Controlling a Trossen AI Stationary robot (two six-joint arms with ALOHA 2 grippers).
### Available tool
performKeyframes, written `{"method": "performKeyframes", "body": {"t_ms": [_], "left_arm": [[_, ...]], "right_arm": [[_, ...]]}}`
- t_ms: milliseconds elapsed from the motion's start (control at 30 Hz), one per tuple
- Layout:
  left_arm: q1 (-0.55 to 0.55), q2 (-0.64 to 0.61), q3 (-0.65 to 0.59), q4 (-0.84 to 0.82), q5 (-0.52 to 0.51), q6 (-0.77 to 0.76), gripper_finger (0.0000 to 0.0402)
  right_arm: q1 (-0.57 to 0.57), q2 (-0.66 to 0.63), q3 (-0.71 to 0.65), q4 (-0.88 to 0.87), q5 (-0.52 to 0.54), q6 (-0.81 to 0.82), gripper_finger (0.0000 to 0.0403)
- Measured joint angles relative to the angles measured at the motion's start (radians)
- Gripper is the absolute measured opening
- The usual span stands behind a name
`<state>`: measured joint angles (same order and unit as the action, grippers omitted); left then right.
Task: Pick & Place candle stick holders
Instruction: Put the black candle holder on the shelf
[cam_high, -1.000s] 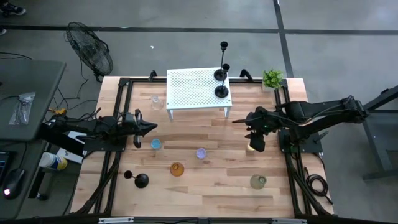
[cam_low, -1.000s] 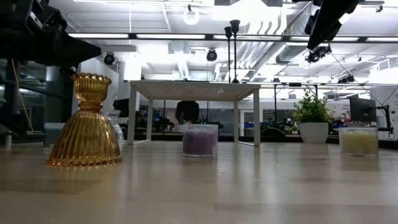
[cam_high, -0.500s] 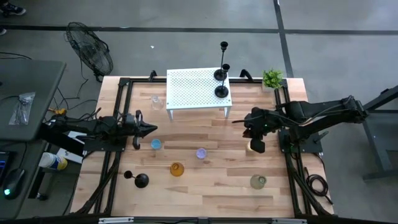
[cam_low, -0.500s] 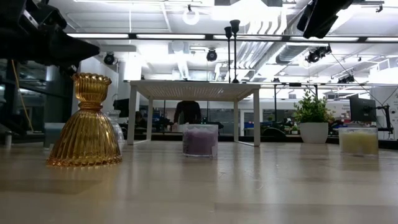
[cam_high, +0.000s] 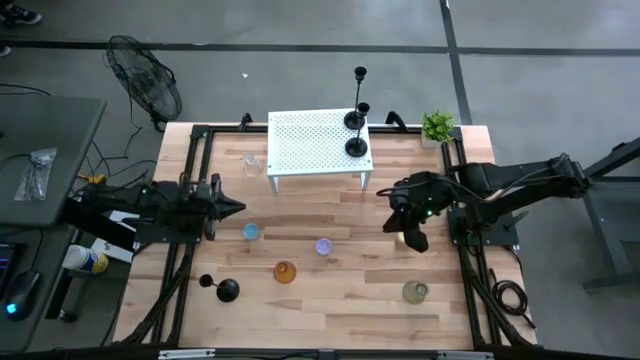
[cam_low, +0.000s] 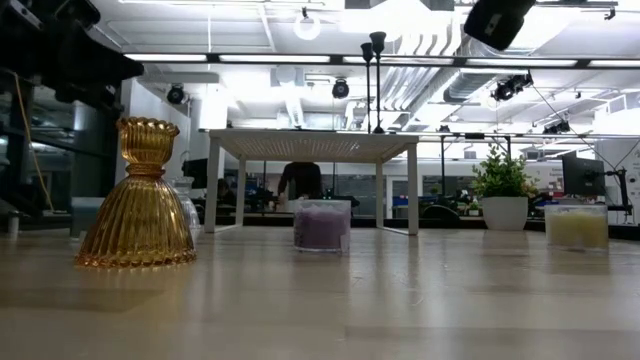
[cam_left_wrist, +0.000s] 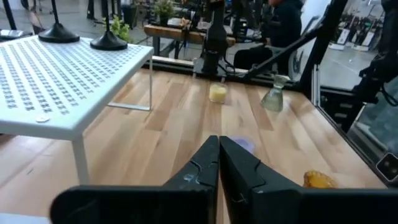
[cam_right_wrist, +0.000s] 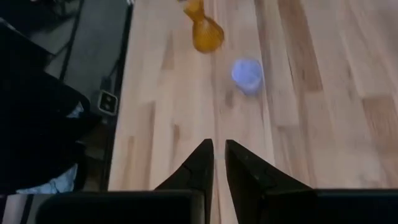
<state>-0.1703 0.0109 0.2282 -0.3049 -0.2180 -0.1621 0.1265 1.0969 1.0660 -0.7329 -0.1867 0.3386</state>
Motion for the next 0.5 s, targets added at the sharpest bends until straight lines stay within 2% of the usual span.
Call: {"method": "performKeyframes", "body": {"t_ms": [167, 300, 500], "left_arm": [[0.000, 0.000, 0.080, -0.092, 0.022, -0.053, 0.0083], [0.000, 0.000, 0.139, -0.181, 0.121, -0.124, 0.0138], [0.000, 0.048, 0.203, -0.277, 0.247, -0.187, 0.0157]], "right_arm": [[0.000, 0.000, 0.000, 0.029, -0.003, -0.002, 0.0033], [0.000, 0.000, 0.000, 0.032, -0.024, -0.003, 0.0033], [0.000, 0.000, 0.000, 0.055, -0.059, -0.017, 0.0033]]}}
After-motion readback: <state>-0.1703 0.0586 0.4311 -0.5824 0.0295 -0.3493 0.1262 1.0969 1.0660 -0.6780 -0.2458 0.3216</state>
